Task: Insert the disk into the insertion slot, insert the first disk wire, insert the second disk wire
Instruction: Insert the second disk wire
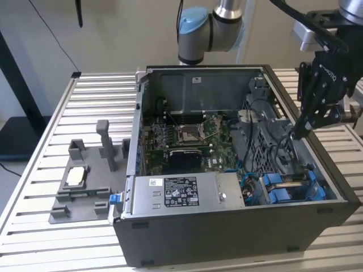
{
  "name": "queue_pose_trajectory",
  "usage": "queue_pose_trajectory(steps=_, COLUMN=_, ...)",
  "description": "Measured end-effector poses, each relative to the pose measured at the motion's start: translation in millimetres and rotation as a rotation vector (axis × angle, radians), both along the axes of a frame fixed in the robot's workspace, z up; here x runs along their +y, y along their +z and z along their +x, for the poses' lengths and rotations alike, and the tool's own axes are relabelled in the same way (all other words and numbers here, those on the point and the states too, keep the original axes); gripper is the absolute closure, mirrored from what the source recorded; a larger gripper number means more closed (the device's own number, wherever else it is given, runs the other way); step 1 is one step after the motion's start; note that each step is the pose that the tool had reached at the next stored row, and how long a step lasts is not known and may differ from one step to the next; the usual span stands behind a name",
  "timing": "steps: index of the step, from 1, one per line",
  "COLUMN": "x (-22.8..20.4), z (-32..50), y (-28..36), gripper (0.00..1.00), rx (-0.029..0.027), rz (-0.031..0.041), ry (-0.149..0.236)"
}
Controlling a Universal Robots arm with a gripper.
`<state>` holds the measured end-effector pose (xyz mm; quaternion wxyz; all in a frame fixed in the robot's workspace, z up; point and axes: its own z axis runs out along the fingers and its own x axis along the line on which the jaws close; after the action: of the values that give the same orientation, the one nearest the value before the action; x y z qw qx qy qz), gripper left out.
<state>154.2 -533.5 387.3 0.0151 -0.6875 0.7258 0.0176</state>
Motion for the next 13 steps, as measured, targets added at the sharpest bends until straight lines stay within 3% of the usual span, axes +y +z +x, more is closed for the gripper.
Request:
queue_pose_trajectory(steps=2, x=0.5, z=-2.8, y=0.3, gripper=0.84, rx=0.0013, rz=-0.0172, ry=0.006)
queue_pose_trajectory(steps=3, x=1.0, z=-3.8, y=1.1, gripper=0.84, rx=0.0021, rz=-0.0219, ry=0.009)
queue_pose_trajectory(steps=9, x=2.7, z=-10.9, y=6.2, gripper=0.84, rx=0.0096, rz=-0.0241, ry=0.012)
queue_pose_trajectory(steps=13, x=2.7, z=-21.0, y=6.3, gripper=0.84, rx=0.012, rz=-0.0242, ry=0.012)
